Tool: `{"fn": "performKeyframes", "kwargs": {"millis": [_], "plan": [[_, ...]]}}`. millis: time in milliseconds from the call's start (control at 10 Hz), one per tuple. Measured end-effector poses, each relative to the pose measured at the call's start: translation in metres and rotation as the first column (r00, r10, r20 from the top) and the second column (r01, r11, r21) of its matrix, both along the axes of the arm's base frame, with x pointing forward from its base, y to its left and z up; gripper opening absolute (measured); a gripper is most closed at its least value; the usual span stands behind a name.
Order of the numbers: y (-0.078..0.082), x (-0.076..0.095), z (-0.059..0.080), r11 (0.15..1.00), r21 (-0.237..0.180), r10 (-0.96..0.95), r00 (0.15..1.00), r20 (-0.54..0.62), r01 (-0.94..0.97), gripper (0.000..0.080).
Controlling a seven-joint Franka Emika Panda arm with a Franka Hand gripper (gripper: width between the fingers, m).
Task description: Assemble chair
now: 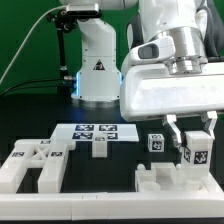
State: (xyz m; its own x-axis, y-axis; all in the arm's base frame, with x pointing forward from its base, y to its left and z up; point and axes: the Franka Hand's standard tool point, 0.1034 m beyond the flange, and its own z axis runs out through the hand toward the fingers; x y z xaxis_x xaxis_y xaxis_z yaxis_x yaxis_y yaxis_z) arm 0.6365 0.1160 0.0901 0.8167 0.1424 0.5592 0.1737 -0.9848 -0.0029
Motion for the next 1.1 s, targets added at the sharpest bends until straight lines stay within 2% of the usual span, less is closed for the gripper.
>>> {"fn": "performKeyframes", "kwargs": {"millis": [500, 1000, 1100], "plan": [[0.003, -0.005, -0.013, 1.0, -0.001, 0.004, 1.0, -0.016, -0.004, 0.0285], [0.003, -0.004, -0.014, 1.0, 0.0, 0.001, 1.0, 0.013, -0.001, 0.0285], [0.003, -0.004, -0.014, 1.0, 0.0, 0.001, 1.0, 0.013, -0.001, 0.0469]]}}
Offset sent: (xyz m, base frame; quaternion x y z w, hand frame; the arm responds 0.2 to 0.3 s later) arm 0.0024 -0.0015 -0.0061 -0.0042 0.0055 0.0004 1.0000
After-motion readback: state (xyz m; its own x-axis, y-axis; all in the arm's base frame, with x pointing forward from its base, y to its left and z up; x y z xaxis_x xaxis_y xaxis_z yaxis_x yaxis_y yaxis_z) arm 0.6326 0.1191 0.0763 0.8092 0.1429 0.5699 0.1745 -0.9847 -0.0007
